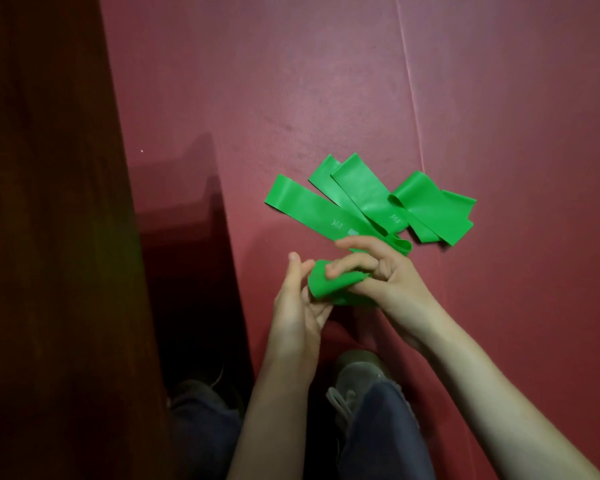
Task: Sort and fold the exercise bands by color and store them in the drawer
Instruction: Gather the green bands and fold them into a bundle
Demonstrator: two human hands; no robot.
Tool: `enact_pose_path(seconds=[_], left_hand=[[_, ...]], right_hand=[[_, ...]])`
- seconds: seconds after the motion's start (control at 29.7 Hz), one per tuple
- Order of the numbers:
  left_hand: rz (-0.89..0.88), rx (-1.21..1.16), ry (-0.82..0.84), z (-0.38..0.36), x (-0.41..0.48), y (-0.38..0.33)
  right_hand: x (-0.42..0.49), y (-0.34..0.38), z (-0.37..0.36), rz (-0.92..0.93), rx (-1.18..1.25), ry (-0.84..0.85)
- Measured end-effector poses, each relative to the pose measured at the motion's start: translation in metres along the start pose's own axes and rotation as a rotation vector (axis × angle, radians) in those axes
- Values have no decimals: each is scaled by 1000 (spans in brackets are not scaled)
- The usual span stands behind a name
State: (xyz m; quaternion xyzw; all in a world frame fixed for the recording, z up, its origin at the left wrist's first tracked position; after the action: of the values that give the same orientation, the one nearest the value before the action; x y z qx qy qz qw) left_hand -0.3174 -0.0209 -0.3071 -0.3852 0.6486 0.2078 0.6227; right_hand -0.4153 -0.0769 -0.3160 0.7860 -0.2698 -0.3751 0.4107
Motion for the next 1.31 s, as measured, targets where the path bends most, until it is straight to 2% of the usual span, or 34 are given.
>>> enact_pose_path(seconds=[0.07, 0.13, 0.27, 0.34, 0.4, 0.44, 0.5, 0.57, 0.64, 0.67, 0.77, 0.87, 0.98, 1.08, 1.14, 1.21, 1.31], left_hand=[[17, -65, 35, -1, -2, 1], [-40, 2, 34, -2, -2, 5], [-127, 48, -11, -1, -1, 13], [-136, 35, 27, -2, -1, 15], [-140, 33, 48, -1, 1, 18], [-145, 41, 45, -1, 1, 19], [-162, 55, 43, -1, 2, 22], [-190, 101, 76, -4, 1, 22], [-205, 168, 115, -8, -1, 24], [-206, 206, 126, -11, -3, 24], [-145, 263, 129, -14, -6, 25], [-82, 210, 132, -16, -7, 22], [-259, 220, -34, -15, -2, 20], [-368, 237, -174, -12, -1, 20], [-422, 220, -244, -8, 0, 18], [-468, 203, -274, -6, 0, 15], [-504, 199, -269, -5, 1, 9]], right_hand=[[-5, 1, 1, -2, -60, 53], [-9, 2, 1, -4, -134, 113], [-15, 5, 3, -38, 5, 212], [-17, 10, 9, -53, 95, 146], [-17, 13, 15, -83, 197, -51], [-15, 12, 19, -108, 195, -170], [-12, 10, 25, -194, 8, -381], [-9, 6, 26, -348, -138, -393], [-9, 2, 22, -476, -117, -280], [-8, 2, 19, -476, -86, -259], [-3, 5, 15, -301, -3, -296], [2, 12, 9, -178, -25, -197], [4, 19, 3, -125, -140, -89], [20, 19, 8, -20, -315, -200], [39, 13, 13, 80, -601, -234], [62, 4, 14, 135, -887, -161], [89, -12, 14, 109, -1166, 86]])
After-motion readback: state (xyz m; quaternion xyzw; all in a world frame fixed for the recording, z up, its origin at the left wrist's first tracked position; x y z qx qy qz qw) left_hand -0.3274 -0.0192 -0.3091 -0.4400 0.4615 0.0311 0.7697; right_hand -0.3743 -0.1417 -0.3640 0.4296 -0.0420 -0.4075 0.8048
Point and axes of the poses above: each hand's wrist, its own x-axis towards the middle knuckle, its own z-axis out of the back of the hand, y = z × x, the point moved 2 cm from there along x, towards the middle knuckle, and after that the axes turned 11 degrees about z, right-handed, at the moved point
